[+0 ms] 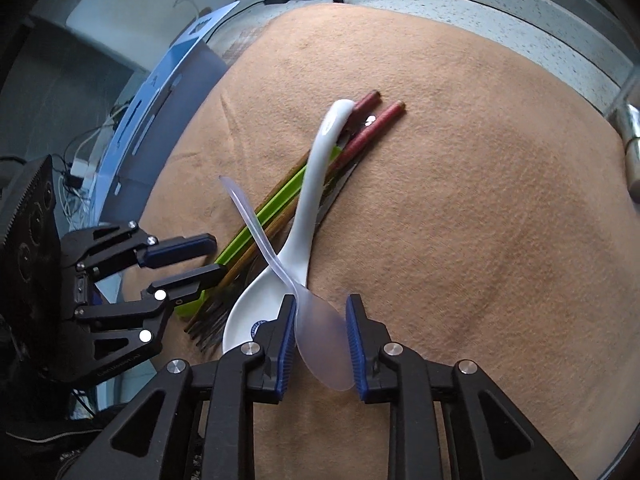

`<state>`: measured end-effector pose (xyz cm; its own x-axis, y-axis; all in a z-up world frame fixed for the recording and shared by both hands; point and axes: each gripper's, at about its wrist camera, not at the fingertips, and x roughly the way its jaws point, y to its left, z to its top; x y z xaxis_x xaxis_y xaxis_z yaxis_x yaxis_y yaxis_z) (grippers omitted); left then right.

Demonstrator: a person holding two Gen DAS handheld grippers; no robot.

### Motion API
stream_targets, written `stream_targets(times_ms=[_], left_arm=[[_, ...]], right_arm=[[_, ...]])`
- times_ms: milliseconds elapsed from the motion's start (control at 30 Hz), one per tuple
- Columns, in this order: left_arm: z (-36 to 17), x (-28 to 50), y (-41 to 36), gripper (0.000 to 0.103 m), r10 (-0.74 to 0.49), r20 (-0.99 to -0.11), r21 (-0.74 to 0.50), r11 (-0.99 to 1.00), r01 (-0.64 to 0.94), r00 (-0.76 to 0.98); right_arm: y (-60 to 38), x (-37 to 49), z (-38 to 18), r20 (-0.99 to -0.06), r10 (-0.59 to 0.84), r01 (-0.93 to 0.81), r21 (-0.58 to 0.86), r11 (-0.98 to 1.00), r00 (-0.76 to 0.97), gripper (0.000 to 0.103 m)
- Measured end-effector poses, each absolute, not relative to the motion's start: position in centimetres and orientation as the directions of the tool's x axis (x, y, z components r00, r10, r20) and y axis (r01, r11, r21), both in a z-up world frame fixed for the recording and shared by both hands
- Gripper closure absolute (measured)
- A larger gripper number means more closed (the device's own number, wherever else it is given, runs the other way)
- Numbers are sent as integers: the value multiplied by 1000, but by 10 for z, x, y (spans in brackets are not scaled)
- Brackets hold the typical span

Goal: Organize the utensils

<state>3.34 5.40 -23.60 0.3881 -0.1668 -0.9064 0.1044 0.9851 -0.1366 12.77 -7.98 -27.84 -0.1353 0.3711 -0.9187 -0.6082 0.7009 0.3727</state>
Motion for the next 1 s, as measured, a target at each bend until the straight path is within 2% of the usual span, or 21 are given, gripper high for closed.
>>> stream_targets(times_ms=[33,67,133,367,600,700,767,1000], left_arm=[[-237,34,55,91,-158,-908,-132,987,95,389],[-238,35,56,92,-153,-909,-131,988,84,388],[-239,36,61,92,-149,-908,-136,989,59,391],[-239,35,69,96,-127,-909,-125,992,31,398],[-237,49,63,92,-121,-922,-96,992,86,369],[-238,53,67,92,-154,-917,-135,988,77,369],[-238,55,74,96,-179,-912,-169,984,57,369],[-235,44,96,97,-235,-888,-257,966,-4,396]], right_arm=[[-85,130,-279,-914,383,-585,386,714,-136,86],[-90,132,-280,-911,389,-564,393,726,-133,91],[-99,135,-283,-910,395,-522,401,753,-128,94],[-114,133,-280,-905,416,-452,409,793,-88,95],[-96,130,-278,-930,365,-514,335,790,-45,92],[-88,132,-279,-932,360,-539,319,780,-31,92],[-87,133,-280,-932,361,-544,317,777,-27,92],[-101,134,-277,-921,388,-512,345,787,-23,96]])
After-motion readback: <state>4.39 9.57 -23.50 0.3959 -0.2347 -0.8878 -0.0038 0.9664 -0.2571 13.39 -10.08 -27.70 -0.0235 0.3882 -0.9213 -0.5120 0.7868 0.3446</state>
